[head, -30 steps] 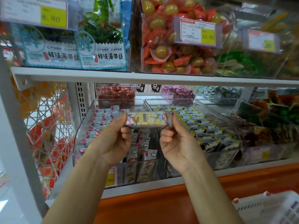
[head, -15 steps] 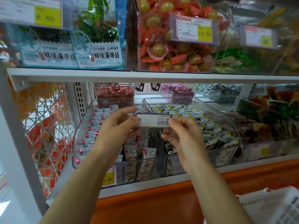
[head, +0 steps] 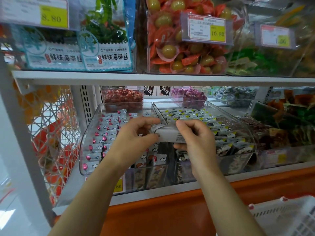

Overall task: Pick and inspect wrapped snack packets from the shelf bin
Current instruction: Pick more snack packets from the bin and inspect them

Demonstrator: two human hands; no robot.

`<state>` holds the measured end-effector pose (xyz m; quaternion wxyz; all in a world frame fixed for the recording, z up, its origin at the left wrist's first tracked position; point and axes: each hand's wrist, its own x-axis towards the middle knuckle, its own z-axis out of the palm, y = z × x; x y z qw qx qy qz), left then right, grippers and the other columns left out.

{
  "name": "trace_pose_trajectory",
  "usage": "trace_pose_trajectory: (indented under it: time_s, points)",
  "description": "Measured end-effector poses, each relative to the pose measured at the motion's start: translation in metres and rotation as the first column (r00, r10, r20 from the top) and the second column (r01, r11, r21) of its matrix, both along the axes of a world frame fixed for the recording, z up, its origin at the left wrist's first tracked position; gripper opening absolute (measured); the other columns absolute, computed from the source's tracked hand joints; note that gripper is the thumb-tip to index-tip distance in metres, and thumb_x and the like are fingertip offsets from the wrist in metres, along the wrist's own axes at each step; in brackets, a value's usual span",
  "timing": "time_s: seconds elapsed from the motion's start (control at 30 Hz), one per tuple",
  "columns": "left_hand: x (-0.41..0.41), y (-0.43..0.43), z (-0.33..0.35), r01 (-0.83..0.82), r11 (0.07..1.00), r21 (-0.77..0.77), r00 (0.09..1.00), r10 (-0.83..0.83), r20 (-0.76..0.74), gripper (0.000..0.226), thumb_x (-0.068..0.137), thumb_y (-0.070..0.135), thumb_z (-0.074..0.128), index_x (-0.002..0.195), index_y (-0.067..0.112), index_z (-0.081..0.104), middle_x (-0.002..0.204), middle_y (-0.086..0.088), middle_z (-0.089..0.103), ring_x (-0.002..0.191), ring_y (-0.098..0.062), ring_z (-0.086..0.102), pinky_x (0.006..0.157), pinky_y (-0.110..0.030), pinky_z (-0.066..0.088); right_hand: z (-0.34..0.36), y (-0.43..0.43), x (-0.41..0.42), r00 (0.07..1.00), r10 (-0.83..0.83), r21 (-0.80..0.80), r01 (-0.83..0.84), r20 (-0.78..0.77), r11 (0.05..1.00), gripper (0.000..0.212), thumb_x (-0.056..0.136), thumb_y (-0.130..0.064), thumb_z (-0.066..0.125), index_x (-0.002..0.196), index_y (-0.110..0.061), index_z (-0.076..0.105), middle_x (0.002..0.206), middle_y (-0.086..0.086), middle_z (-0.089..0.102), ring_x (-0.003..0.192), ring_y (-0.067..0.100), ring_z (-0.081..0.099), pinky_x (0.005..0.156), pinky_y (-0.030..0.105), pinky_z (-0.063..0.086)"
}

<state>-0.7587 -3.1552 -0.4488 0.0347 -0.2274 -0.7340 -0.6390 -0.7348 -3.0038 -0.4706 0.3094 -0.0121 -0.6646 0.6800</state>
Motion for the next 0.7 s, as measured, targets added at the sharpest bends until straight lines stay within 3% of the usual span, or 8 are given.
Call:
trace_pose_trajectory:
  time_s: [0.13,0.23,0.4,0.53,0.7]
  points:
    - [-0.001,-0.001,0.001,-0.020,1.000,-0.008,1.000,0.020,0.010,0.012,0.083,0.015,0.067,0.092,0.024,0.067,0.081,-0.006,0.058,0.069,-0.011,0.057,0.058,-0.018,0.048,0.000,-0.002,-0.001,1.000,0.010,0.042,-0.010,-0.015,0.999,0.009,0.086,-0.021,0.064,0.078,-0.021,0.063,0.083,-0.001,0.061,0.068,0.003,0.062,0.050,0.022,0.052]
    - [-0.001,-0.006,0.004,-0.003,0.999,-0.036,1.000,0.004,0.013,0.005,0.079,0.017,0.070,0.080,0.022,0.071,0.075,-0.001,0.067,0.064,-0.007,0.060,0.057,-0.014,0.050,0.001,0.001,-0.001,0.999,0.051,0.063,-0.052,0.010,0.997,0.011,0.086,-0.021,0.064,0.075,-0.019,0.063,0.081,-0.002,0.060,0.066,0.000,0.061,0.048,0.021,0.051]
    - [-0.005,-0.017,0.005,0.024,0.990,-0.137,0.998,-0.016,0.061,0.002,0.076,0.017,0.072,0.075,0.017,0.074,0.078,0.002,0.071,0.073,-0.019,0.068,0.068,-0.027,0.057,0.001,0.003,0.000,0.996,0.079,0.193,-0.086,0.047,0.977,0.015,0.087,-0.023,0.064,0.075,-0.014,0.062,0.076,0.000,0.059,0.063,0.003,0.058,0.048,0.022,0.050]
    - [-0.005,-0.019,0.006,0.038,0.996,-0.079,0.992,-0.028,0.122,0.014,0.083,0.009,0.065,0.072,0.009,0.074,0.074,0.003,0.072,0.068,-0.010,0.068,0.059,-0.019,0.055,0.002,0.001,0.000,0.994,0.096,0.221,-0.106,0.054,0.970,0.014,0.087,-0.022,0.064,0.075,-0.015,0.063,0.075,-0.006,0.059,0.063,0.000,0.060,0.047,0.023,0.051]
    - [-0.004,-0.024,0.007,0.048,0.997,-0.058,0.990,-0.040,0.136,0.016,0.086,0.007,0.061,0.076,0.007,0.073,0.078,0.002,0.074,0.069,-0.010,0.070,0.058,-0.015,0.053,0.002,-0.002,0.002,0.990,0.117,0.183,-0.129,0.075,0.975,0.015,0.087,-0.023,0.064,0.072,-0.017,0.064,0.077,-0.005,0.059,0.063,0.001,0.059,0.048,0.026,0.053]
